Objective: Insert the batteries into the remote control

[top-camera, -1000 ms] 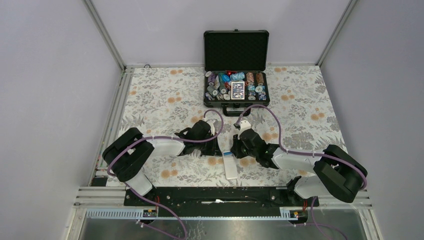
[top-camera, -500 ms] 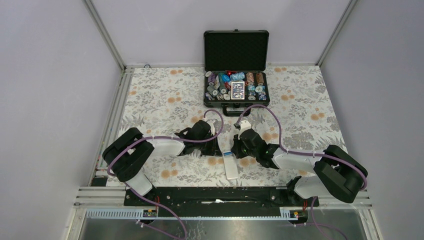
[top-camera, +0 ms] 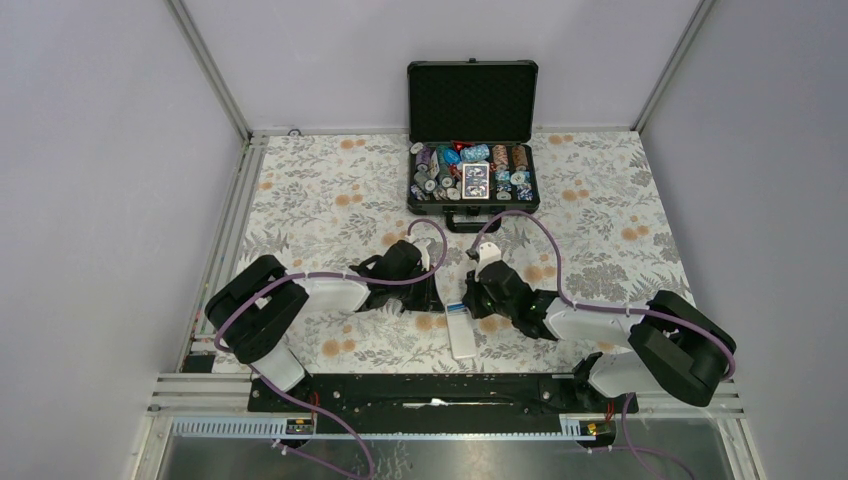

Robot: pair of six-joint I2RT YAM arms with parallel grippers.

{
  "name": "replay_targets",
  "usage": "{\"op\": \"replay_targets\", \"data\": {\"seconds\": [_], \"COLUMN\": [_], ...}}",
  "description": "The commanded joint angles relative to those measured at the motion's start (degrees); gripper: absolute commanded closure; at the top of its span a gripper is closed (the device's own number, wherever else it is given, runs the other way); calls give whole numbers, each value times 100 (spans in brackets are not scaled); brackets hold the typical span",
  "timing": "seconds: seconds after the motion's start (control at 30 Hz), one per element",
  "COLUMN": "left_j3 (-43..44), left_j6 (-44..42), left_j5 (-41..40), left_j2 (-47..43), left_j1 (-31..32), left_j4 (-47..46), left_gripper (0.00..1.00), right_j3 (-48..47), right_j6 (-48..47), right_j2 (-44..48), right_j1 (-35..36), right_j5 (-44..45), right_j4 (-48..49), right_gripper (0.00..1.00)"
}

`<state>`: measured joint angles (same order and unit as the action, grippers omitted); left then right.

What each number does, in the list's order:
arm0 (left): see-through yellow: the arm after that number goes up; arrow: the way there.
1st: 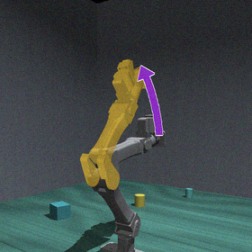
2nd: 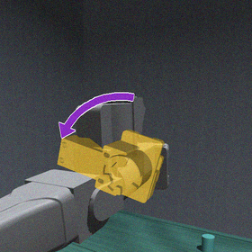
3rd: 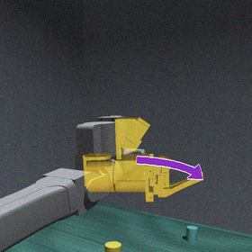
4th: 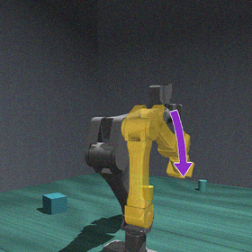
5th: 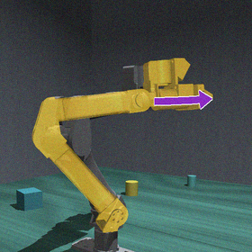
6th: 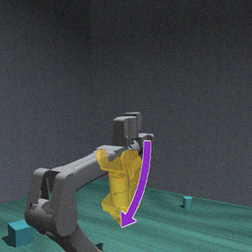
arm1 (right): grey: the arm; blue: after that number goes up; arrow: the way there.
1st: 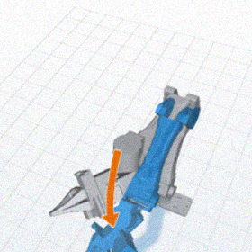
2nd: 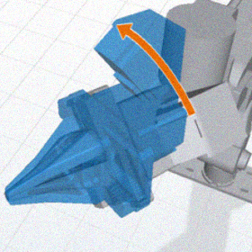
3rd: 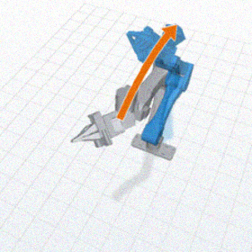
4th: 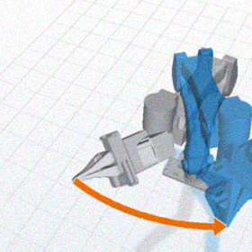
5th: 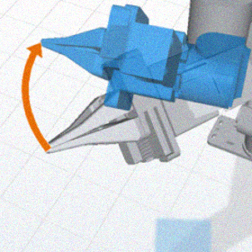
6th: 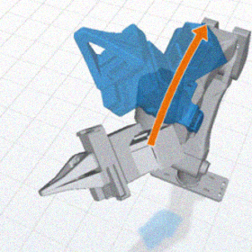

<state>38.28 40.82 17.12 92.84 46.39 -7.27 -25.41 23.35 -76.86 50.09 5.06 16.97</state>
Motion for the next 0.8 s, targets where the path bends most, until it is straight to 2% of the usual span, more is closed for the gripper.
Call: {"op": "replay_targets", "data": {"seconds": [0.0,0.77], "left_j3": [144,79], "left_j6": [84,181], "left_j5": [88,133], "left_j2": [136,110], "left_j1": [69,71], "left_j4": [-388,-476], "left_gripper": [95,94], "right_j3": [50,146], "right_j6": [1,-332], "right_j2": [31,17], "right_j1": [308,751], "right_j5": [-275,451], "right_j4": [-48,-186], "right_gripper": [100,100]}}
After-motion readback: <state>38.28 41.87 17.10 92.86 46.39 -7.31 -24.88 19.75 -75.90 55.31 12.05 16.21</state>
